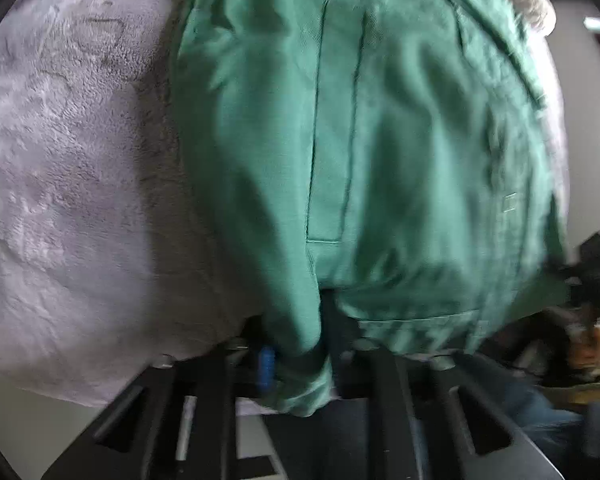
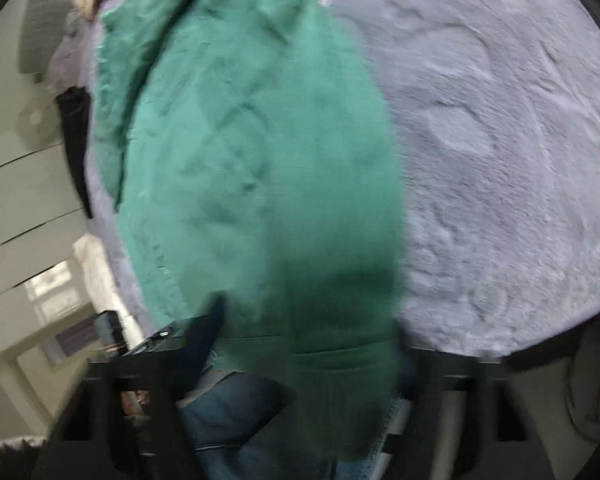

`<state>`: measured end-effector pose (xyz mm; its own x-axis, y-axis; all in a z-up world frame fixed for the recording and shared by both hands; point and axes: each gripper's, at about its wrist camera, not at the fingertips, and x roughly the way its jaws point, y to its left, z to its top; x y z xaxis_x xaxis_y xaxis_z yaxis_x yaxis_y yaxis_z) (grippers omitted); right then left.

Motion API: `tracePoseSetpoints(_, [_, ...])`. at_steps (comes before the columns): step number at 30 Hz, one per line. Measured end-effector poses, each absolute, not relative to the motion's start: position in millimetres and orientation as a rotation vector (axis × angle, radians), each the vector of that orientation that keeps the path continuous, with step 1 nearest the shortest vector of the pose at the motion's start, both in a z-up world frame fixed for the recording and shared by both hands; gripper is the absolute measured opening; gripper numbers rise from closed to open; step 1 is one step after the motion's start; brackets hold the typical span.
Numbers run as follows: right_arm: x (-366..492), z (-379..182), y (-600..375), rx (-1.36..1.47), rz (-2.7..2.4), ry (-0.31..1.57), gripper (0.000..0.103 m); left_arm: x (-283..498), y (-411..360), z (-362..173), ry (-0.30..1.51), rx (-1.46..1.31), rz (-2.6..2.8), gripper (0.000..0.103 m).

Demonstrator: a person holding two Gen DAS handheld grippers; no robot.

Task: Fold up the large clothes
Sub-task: 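Grasp the jacket hem with both tools and lift it toward the collar, then lay the hem over onto the collar with both tools and open them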

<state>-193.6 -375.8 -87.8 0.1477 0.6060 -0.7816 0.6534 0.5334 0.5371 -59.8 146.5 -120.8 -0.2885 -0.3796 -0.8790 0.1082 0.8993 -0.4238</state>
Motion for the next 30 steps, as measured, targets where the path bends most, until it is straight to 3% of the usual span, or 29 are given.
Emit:
tracePoseSetpoints(4, [-193,-75,-377,1.161,0.024,1.444,0.015,-45,161,-105,1.782,-0.386,-0.532,0.012])
tracePoseSetpoints(9, [-168,-41,-384,1.325,0.163,1.198,0.014,-12,164,-61,1.638,-0.572,-0.605,0.012])
tracePoseSetpoints(21, [0,6,-420,1.387,0.304,0.869,0.014,152,132,-9,1.284,-0.683,-0.593,0.012])
tracePoseSetpoints(25, [57,-11,-450,1.398,0.249,0.832,0.014,209,127,-28,1.220,-0.673,-0.511,0.012])
tracePoseSetpoints(30, [119,-70,-473,1.357,0.142,0.916,0.015,244,106,-84,1.281,-0.558,-0.407,0.012])
